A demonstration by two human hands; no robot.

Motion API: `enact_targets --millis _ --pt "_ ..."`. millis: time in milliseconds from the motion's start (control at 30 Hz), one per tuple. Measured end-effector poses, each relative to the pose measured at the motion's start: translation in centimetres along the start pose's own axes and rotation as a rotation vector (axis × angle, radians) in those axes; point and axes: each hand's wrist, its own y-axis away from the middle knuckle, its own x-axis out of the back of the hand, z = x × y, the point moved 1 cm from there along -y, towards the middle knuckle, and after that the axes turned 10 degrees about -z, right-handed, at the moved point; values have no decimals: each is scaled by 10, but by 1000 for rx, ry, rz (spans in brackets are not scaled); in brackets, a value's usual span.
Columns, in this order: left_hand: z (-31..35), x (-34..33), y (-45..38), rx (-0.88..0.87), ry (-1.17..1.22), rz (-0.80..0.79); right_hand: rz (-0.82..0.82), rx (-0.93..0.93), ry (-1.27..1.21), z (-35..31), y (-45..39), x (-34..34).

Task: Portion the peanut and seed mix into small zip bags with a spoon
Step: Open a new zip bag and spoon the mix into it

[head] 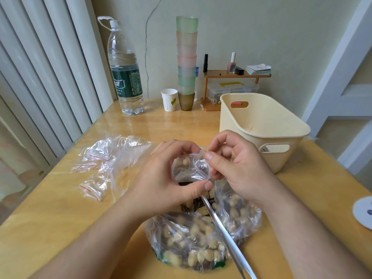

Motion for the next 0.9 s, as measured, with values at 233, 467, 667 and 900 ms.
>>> enact_targets --millis 233,467,667,900 --pt "1 0 1 23 31 0 -32 38 80 5 0 1" --pt "-4 1 0 53 115 10 -28 26 119 6 0 -1" --pt "-6 10 0 89 208 68 -21 -37 189 9 -2 15" --pt "-9 32 -5 263 608 -60 -529 -138 960 18 4 -4"
